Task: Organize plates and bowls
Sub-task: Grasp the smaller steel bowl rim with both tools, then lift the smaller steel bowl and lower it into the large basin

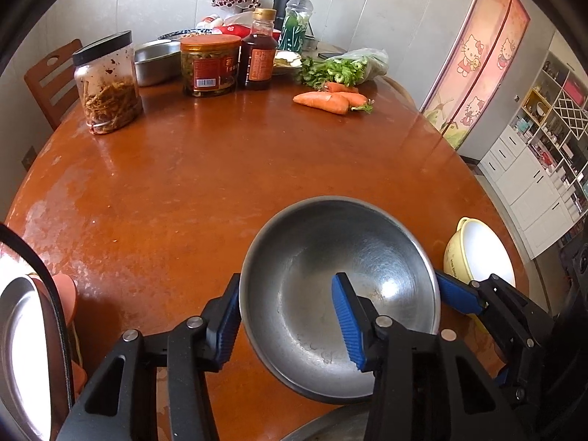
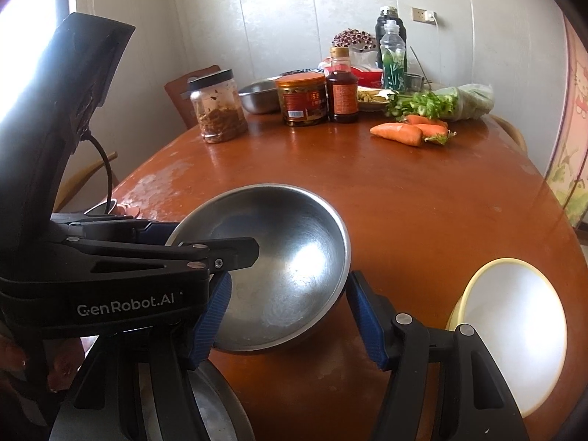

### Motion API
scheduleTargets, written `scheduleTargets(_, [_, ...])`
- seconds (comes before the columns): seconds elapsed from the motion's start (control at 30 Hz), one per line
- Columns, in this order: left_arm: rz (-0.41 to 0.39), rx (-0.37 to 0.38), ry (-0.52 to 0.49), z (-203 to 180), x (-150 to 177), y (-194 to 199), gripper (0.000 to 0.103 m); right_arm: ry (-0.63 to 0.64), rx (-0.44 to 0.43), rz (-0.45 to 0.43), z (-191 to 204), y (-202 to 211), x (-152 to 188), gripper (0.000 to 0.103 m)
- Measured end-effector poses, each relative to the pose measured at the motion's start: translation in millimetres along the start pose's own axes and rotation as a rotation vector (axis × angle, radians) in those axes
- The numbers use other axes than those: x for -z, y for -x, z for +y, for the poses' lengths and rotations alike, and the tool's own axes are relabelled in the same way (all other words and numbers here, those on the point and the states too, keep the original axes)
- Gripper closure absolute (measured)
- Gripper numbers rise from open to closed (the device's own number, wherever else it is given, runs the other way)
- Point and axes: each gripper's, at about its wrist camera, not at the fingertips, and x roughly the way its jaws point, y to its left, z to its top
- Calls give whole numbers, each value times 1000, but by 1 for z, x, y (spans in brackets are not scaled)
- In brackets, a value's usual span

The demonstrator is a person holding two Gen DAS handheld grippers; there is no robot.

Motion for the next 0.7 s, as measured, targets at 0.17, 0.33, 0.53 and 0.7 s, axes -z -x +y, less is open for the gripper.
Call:
scheduleTargets(0.17, [-5, -5, -2, 0, 0, 2, 56, 3, 1, 0, 2, 1, 0, 36])
scheduleTargets(0.33, [-18, 2, 6, 2, 0, 8, 56, 4, -4, -12, 5, 5, -2, 36])
scheduleTargets(0.53, [-55, 2, 9, 0, -2, 26, 56, 17, -5, -43, 12, 18, -6, 36])
scheduleTargets(0.7, [-100, -10, -3, -4, 0, 48, 56, 31, -12, -79, 20, 34, -10, 36])
